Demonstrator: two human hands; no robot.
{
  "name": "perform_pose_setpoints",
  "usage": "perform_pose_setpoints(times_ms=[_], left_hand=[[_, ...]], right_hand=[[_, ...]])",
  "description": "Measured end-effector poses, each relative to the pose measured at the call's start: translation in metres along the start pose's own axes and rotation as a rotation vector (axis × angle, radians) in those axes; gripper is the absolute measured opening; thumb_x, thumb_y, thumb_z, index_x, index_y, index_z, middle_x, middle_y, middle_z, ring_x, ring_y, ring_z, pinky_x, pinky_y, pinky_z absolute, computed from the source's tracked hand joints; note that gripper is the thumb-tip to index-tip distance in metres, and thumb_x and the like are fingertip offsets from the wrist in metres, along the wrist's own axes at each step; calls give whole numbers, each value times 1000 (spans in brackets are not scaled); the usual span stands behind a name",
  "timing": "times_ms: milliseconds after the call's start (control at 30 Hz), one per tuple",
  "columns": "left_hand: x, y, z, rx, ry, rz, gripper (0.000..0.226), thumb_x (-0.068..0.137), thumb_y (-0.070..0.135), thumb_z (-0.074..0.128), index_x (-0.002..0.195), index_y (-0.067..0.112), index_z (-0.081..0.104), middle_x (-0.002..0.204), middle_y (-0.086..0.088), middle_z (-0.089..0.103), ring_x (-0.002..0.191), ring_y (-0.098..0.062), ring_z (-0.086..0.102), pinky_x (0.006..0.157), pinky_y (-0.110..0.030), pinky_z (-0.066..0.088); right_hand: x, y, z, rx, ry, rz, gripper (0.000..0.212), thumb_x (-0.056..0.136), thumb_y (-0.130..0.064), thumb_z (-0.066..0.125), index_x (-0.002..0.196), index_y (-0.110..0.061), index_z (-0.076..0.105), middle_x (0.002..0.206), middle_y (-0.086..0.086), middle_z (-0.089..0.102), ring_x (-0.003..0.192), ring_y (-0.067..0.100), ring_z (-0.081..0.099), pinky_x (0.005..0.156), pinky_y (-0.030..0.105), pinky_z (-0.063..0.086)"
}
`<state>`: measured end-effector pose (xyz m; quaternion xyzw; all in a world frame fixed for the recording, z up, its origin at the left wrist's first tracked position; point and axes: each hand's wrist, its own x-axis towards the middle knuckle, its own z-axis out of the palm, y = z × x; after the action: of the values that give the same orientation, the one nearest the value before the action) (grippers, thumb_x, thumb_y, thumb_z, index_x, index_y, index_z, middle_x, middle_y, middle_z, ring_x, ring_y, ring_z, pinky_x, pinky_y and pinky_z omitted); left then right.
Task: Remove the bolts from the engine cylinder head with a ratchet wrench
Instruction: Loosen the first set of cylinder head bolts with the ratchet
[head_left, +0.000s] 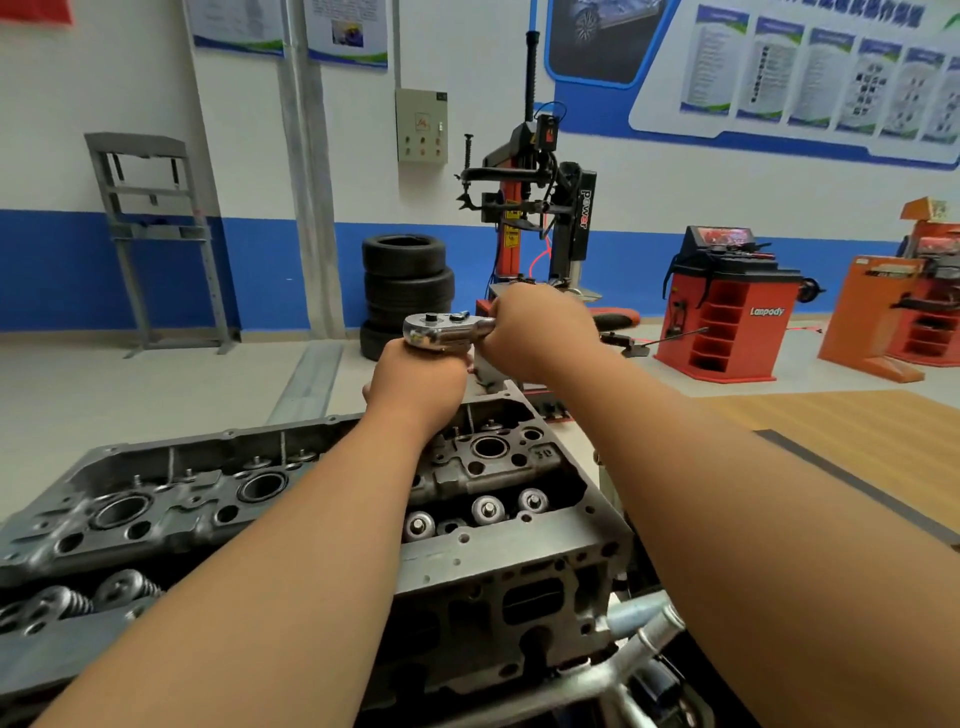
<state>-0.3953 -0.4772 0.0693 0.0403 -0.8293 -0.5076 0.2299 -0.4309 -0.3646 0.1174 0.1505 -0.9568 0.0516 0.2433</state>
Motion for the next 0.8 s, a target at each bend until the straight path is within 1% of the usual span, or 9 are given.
perform_pose_setpoints(times_ms=[100, 167, 233, 333, 433, 533, 600, 700, 800], left_hand=[[-5, 4, 1, 113, 73, -14, 24, 88, 6, 45, 67, 18, 47, 96, -14, 65, 86, -29, 54, 85, -41, 49], [-9, 5, 0, 178, 91, -2, 24, 91, 7, 40, 69, 16, 42, 99, -14, 62, 81, -26, 47, 76, -37, 44], [-14, 7, -2, 123, 91, -56, 11, 93, 11, 46, 88, 12, 56, 106, -16, 64, 89, -30, 54, 84, -41, 47], [-19, 10, -6, -66, 91, -138, 27, 95, 7, 49, 117, -4, 59, 121, -25, 61, 116, -40, 55, 102, -49, 42], [-16, 7, -7, -87, 14, -164, 28, 97, 9, 37, 116, 7, 57, 123, -16, 59, 116, -33, 53, 83, -34, 43], [-14, 4, -5, -168, -9, -147, 17, 82, 19, 52, 90, 17, 67, 99, -6, 70, 99, -29, 61, 81, -40, 50], [-9, 2, -5, -151, -12, -104, 17, 74, 22, 58, 87, 19, 70, 92, -3, 71, 94, -24, 62, 88, -43, 50], [-5, -1, -9, -180, -54, -64, 14, 75, 20, 63, 88, 23, 68, 83, 6, 65, 81, -11, 56, 68, -27, 42], [1, -4, -9, -130, -82, -45, 9, 79, 15, 59, 83, 20, 65, 74, 3, 61, 67, -10, 50, 58, -28, 38]], right_hand=[[-40, -5, -15, -147, 35, 61, 19, 85, -32, 52, 74, -19, 46, 62, -2, 48, 54, 16, 42, 63, 34, 31], [-74, -14, -22, -206, 68, 46, 22, 86, -34, 53, 86, -18, 37, 63, -2, 39, 53, 18, 35, 58, 33, 26], [-99, -32, -26, -207, 41, 27, 25, 87, -29, 54, 100, -18, 35, 73, 3, 41, 62, 23, 41, 58, 35, 27], [-100, -60, -23, -210, -98, 71, 40, 90, -21, 52, 124, -9, 35, 88, 15, 36, 70, 30, 36, 59, 39, 29], [-86, -48, -23, -145, -60, 99, 17, 87, -21, 50, 97, -14, 38, 77, 7, 41, 61, 25, 38, 47, 30, 24], [-62, -9, -24, -193, 7, 4, 23, 81, -34, 54, 69, -20, 40, 64, -1, 49, 56, 18, 47, 47, 26, 30], [-36, 5, -23, -97, -41, -51, 25, 79, -40, 54, 64, -22, 47, 61, -3, 52, 56, 15, 49, 49, 24, 32], [7, 1, -8, 170, -163, -99, 27, 82, -39, 58, 62, -22, 54, 60, -4, 54, 58, 14, 50, 49, 24, 31], [31, -8, 13, 239, -137, -130, 23, 84, -30, 58, 63, -23, 55, 61, -4, 54, 61, 12, 48, 60, 28, 32]])
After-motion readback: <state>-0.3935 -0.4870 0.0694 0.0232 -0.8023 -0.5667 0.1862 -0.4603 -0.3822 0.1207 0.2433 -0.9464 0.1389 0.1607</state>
